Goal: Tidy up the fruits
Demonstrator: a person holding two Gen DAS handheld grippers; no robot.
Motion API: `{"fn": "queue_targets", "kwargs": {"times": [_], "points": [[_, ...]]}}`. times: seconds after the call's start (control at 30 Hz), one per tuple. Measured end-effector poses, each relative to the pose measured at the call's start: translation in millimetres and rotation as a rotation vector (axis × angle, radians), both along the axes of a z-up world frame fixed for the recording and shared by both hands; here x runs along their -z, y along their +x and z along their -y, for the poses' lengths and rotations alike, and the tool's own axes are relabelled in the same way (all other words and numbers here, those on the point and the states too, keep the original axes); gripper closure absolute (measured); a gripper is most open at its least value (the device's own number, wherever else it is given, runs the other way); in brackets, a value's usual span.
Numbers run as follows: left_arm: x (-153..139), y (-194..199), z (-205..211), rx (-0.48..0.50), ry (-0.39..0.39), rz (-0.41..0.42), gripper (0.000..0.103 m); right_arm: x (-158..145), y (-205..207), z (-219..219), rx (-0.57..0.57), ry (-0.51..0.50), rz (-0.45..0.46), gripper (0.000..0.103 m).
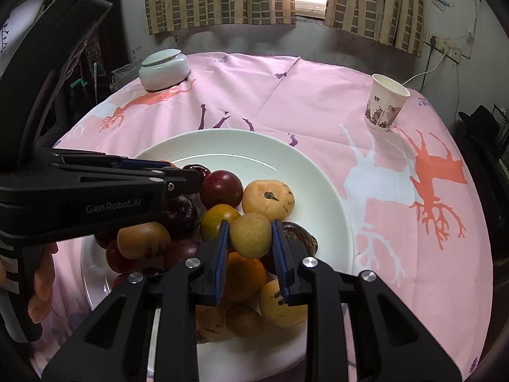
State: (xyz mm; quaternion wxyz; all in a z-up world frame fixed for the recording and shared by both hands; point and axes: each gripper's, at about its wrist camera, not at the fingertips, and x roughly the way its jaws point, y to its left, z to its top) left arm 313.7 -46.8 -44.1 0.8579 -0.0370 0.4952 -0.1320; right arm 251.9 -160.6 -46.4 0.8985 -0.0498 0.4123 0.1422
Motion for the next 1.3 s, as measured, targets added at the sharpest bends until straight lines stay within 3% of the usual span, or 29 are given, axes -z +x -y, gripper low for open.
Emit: {"fn": "queue_targets", "kwargs": {"times": [0.07, 0.1, 0.13, 0.17, 0.23, 0.27, 0.3, 0.47, 0.57, 0.67, 0.83, 1.07, 1.3], "points": [[1.9, 2.9, 2.1, 0.004, 0.012, -0.007, 0.070, 0.9, 0.8, -0.3, 0.006, -0.019, 0.005, 0.074], [2.9, 3.9, 3.0, 0.001, 0.020, -0.008, 0.065, 1.3, 0.7, -1.0, 0.007, -0.025, 0.007, 0.066], [2.9, 4.6, 3.4, -0.002, 0.022, -0.006, 0.058, 0.9, 0.4, -1.0, 0.014, -0.030, 0.014, 0.050], [1.7, 4.0, 3.5, 0.000, 0.007, 0.001, 0.049, -0.9, -1.5, -0.3, 0.023, -0.029, 0.035, 0.025], [-2.6, 2.5, 4.8, -0.010, 0.014, 0.019, 0.035, -8.0, -8.0, 0.9, 0.037, -0.028, 0.118, 0.011], [-5.8, 1.3, 4.6, -0.025, 0.026, 0.034, 0.023, -11.5, -10.7, 0.0, 0.040, -0.046, 0.150, 0.006], [-8.1, 0.3, 4.6, -0.035, 0.037, 0.046, 0.016, -14.5, -13.1, -0.4, 0.035, -0.055, 0.170, 0.005], [-25.5, -10.9, -4.8, -0.049, 0.044, 0.073, 0.007, -35.9, -28.9, 6.7, 0.023, -0.004, 0.183, 0.003], [-42.4, -35.9, -11.9, -0.064, 0.059, 0.139, 0.002, -47.0, -50.8, 12.6, 0.019, 0.024, 0.191, 0.001], [-53.7, -64.8, -16.8, -0.078, 0.069, 0.194, 0.002, -49.8, -76.1, 19.4, 0.024, 0.052, 0.169, 0.001], [-55.8, -111.6, -25.0, -0.154, 0.163, 0.190, 0.002, -39.9, -110.2, 22.8, 0.131, 0.066, 0.088, 0.001], [-54.0, -186.4, -33.2, -0.164, 0.137, 0.232, 0.002, -35.9, -165.1, 21.7, 0.258, 0.022, 0.121, 0.001], [-46.3, -234.3, -36.9, -0.135, 0.112, 0.208, 0.002, -28.1, -179.9, 20.3, 0.252, -0.028, 0.092, 0.001]]}}
